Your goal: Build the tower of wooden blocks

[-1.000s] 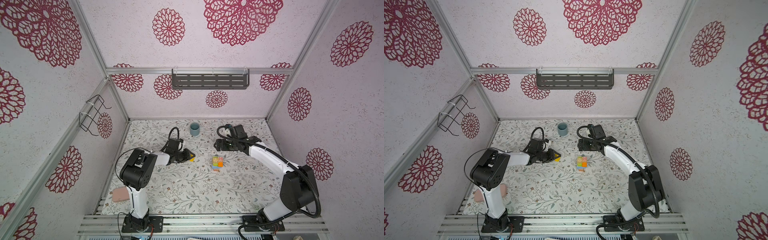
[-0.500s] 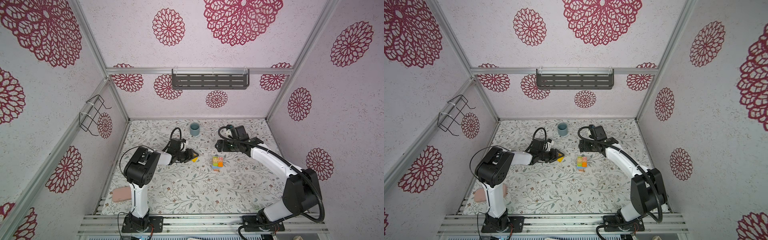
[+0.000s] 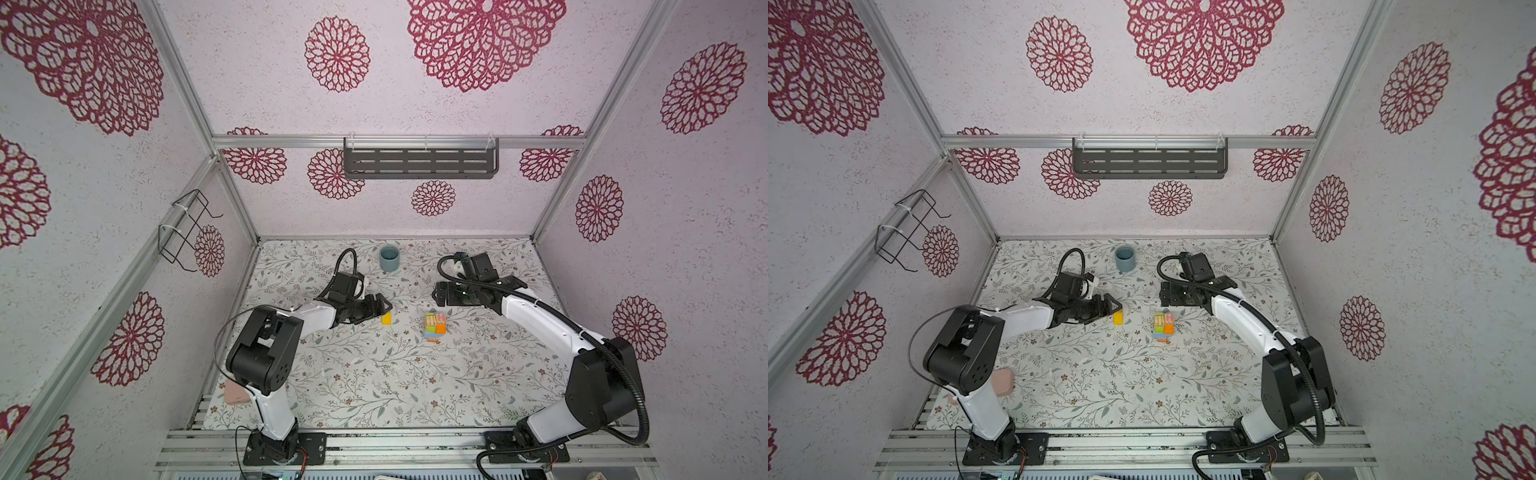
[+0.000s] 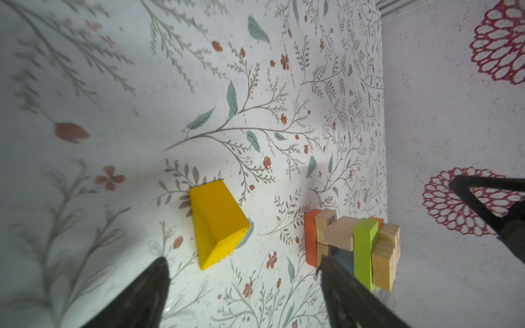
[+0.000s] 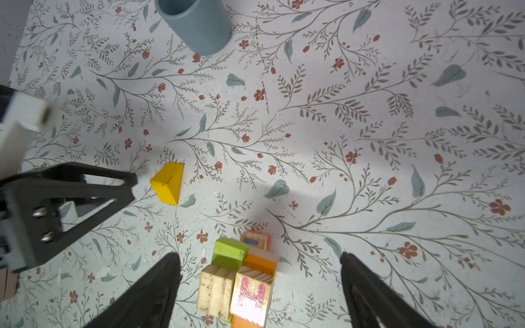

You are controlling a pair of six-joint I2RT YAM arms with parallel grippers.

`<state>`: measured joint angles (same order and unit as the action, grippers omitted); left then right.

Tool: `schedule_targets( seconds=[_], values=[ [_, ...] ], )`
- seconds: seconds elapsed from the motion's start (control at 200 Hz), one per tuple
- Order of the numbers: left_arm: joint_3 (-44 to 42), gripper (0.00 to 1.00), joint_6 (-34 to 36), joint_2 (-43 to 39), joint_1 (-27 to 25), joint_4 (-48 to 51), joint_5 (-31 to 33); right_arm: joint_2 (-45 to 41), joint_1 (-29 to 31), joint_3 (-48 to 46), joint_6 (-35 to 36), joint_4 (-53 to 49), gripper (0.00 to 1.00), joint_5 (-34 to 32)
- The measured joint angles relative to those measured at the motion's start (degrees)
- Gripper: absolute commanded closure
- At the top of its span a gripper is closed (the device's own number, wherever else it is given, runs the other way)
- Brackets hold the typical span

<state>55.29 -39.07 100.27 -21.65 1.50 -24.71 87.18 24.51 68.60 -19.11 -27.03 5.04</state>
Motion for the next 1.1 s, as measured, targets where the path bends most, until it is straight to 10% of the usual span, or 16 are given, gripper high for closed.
schedule_targets(
  seconds=[0.575,1.096],
  values=[
    [-13.75,0.03,0.17,-29.16,0.31,11.23,26.34,10.8,11.21,16.83,-3.67,-5.64,0.25,-7.06],
    [-25.57,0.03,-5.99,-33.27,0.44,10.27,34.07,28.55,20.61,28.13,-9.6,-9.03,0.37,-12.11]
  ],
)
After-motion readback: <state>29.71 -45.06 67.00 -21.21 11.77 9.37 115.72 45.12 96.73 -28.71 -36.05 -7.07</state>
